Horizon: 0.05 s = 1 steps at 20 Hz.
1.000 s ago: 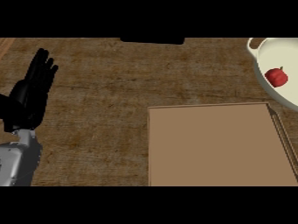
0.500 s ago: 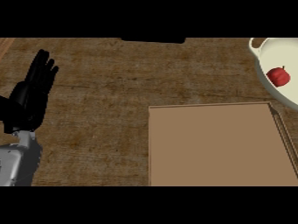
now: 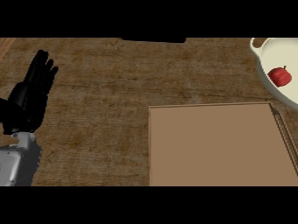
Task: Pick the bell pepper from the tray and place it in the pot
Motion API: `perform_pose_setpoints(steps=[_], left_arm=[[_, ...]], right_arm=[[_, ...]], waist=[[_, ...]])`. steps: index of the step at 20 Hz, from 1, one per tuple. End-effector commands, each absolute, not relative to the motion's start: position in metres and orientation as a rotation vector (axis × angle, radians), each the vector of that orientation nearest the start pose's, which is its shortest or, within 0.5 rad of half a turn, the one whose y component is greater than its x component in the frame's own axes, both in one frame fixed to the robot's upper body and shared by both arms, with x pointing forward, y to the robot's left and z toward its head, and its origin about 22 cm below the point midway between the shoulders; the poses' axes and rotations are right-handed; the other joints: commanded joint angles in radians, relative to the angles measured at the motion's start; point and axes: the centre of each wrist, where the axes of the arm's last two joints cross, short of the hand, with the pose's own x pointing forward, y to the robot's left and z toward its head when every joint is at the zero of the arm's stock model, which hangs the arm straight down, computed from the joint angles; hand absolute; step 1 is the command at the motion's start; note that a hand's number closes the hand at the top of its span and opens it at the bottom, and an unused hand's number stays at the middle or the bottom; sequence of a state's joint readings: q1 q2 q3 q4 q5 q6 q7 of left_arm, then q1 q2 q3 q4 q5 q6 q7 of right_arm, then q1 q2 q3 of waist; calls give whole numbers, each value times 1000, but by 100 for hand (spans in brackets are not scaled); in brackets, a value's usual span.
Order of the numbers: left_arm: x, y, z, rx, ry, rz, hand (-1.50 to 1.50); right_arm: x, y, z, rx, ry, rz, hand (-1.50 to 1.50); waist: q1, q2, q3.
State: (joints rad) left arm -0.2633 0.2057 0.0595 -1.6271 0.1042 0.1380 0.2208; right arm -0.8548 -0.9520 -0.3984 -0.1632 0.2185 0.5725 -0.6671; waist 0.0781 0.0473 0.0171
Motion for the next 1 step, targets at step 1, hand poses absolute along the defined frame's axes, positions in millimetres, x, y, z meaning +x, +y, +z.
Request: perform_pose_setpoints(steps=[1], left_arm=[[292,261,85,133,-1657,30,0]], right_arm=[[309,-556,157,-127,-1805,335,-150]], waist=[[-3,2,0]])
